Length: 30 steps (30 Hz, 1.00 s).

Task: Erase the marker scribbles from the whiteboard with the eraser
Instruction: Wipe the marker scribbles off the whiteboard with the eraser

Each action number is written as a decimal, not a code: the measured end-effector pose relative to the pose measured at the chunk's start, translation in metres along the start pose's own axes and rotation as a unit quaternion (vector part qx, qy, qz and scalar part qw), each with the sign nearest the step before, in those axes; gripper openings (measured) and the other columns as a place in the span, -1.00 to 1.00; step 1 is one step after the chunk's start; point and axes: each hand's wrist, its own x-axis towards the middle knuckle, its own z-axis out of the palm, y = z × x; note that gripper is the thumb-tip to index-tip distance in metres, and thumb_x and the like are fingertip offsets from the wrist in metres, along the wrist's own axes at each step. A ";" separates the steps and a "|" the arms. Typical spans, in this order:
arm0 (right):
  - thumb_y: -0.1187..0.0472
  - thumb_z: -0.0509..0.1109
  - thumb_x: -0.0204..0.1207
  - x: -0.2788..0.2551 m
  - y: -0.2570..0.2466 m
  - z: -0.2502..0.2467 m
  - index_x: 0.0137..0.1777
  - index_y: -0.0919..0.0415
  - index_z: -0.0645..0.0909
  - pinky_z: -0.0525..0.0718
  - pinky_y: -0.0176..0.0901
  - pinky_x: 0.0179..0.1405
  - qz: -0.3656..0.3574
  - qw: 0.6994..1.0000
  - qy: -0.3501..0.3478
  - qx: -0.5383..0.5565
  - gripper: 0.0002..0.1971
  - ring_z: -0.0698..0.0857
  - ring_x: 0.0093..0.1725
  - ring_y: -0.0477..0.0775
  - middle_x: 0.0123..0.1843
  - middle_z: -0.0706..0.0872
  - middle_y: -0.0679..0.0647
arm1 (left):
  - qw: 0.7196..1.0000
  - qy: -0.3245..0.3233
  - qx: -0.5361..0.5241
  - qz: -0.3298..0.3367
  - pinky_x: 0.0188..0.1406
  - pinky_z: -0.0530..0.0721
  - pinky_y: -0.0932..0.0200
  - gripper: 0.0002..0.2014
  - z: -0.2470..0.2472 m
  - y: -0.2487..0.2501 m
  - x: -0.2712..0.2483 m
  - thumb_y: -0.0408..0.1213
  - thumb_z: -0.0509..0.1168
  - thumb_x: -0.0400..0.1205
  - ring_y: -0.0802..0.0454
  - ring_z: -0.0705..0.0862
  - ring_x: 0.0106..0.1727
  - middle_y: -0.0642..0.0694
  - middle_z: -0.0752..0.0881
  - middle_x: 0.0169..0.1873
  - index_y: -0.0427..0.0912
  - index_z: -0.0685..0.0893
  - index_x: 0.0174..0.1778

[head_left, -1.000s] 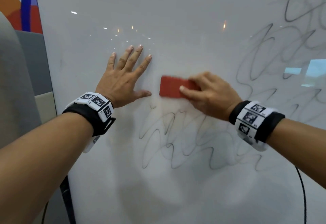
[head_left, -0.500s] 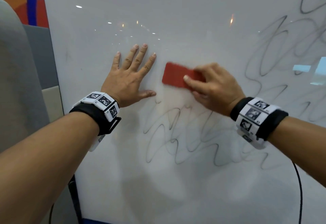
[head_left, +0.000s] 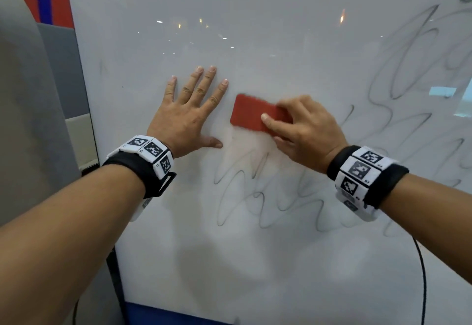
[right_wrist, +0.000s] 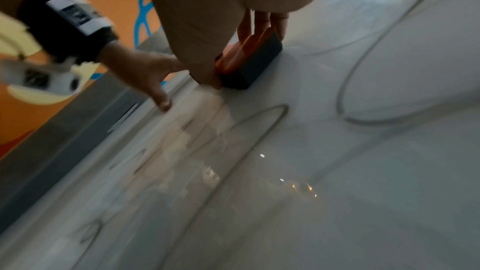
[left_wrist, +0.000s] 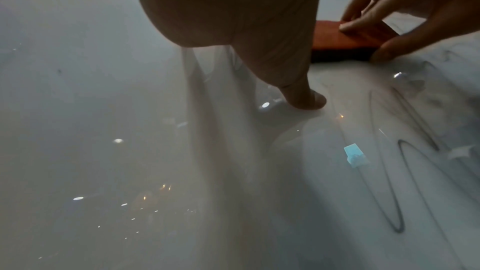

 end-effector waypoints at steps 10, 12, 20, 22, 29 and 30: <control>0.16 0.59 0.30 -0.005 -0.048 0.012 0.21 0.19 0.75 0.68 0.04 -0.20 0.187 0.979 0.056 0.061 -0.57 0.60 -0.04 0.30 0.05 0.67 0.28 | 0.976 0.123 -0.173 -0.042 -0.32 0.60 -0.03 -0.37 -0.009 0.031 -0.011 0.33 0.10 0.65 -0.20 0.67 -0.20 -0.12 0.66 -0.05 -0.18 0.53 0.30; 0.12 0.57 0.33 0.008 -0.049 0.002 0.20 0.24 0.70 0.63 -0.04 -0.18 0.238 0.963 0.090 0.093 -0.56 0.58 0.00 0.27 0.07 0.63 0.27 | 0.951 0.104 -0.273 -0.102 -0.39 0.58 0.03 -0.39 -0.023 0.049 -0.007 0.35 0.07 0.65 -0.12 0.67 -0.35 -0.03 0.71 -0.24 -0.14 0.50 0.28; 0.14 0.63 0.22 0.024 -0.064 0.003 0.06 0.22 0.44 0.60 -0.05 -0.19 0.290 0.941 0.127 0.121 -0.49 0.47 0.00 0.19 0.05 0.56 0.25 | 0.769 0.104 -0.562 -0.285 -0.26 0.80 -0.16 -0.48 -0.054 0.088 0.032 0.39 0.29 0.54 0.02 0.80 -0.21 0.00 0.73 -0.17 -0.03 0.41 0.01; 0.17 0.63 0.21 0.024 -0.068 0.005 0.06 0.19 0.38 0.63 -0.01 -0.16 0.282 0.945 0.127 0.107 -0.46 0.49 0.02 0.23 0.07 0.57 0.28 | 0.746 0.091 -0.575 -0.322 -0.21 0.82 -0.12 -0.44 -0.054 0.090 0.037 0.38 0.36 0.49 0.04 0.78 -0.11 0.05 0.68 -0.10 -0.03 0.42 0.05; 0.17 0.63 0.27 0.011 -0.079 0.009 0.06 0.20 0.36 0.68 0.21 -0.16 0.243 0.961 0.089 0.101 -0.47 0.59 -0.01 0.35 0.13 0.61 0.37 | 0.781 0.055 -0.504 -0.365 -0.06 0.80 -0.07 -0.34 -0.064 0.090 0.037 0.35 0.42 0.41 -0.01 0.73 -0.02 0.07 0.64 -0.03 -0.09 0.45 0.17; 0.14 0.62 0.30 0.008 -0.079 0.007 0.08 0.20 0.37 0.68 0.20 -0.15 0.225 0.965 0.081 0.110 -0.48 0.60 -0.01 0.34 0.15 0.62 0.37 | 0.807 0.062 -0.467 -0.356 -0.04 0.76 -0.04 -0.36 -0.067 0.089 0.037 0.33 0.41 0.42 -0.03 0.71 -0.03 0.04 0.66 -0.04 -0.09 0.46 0.17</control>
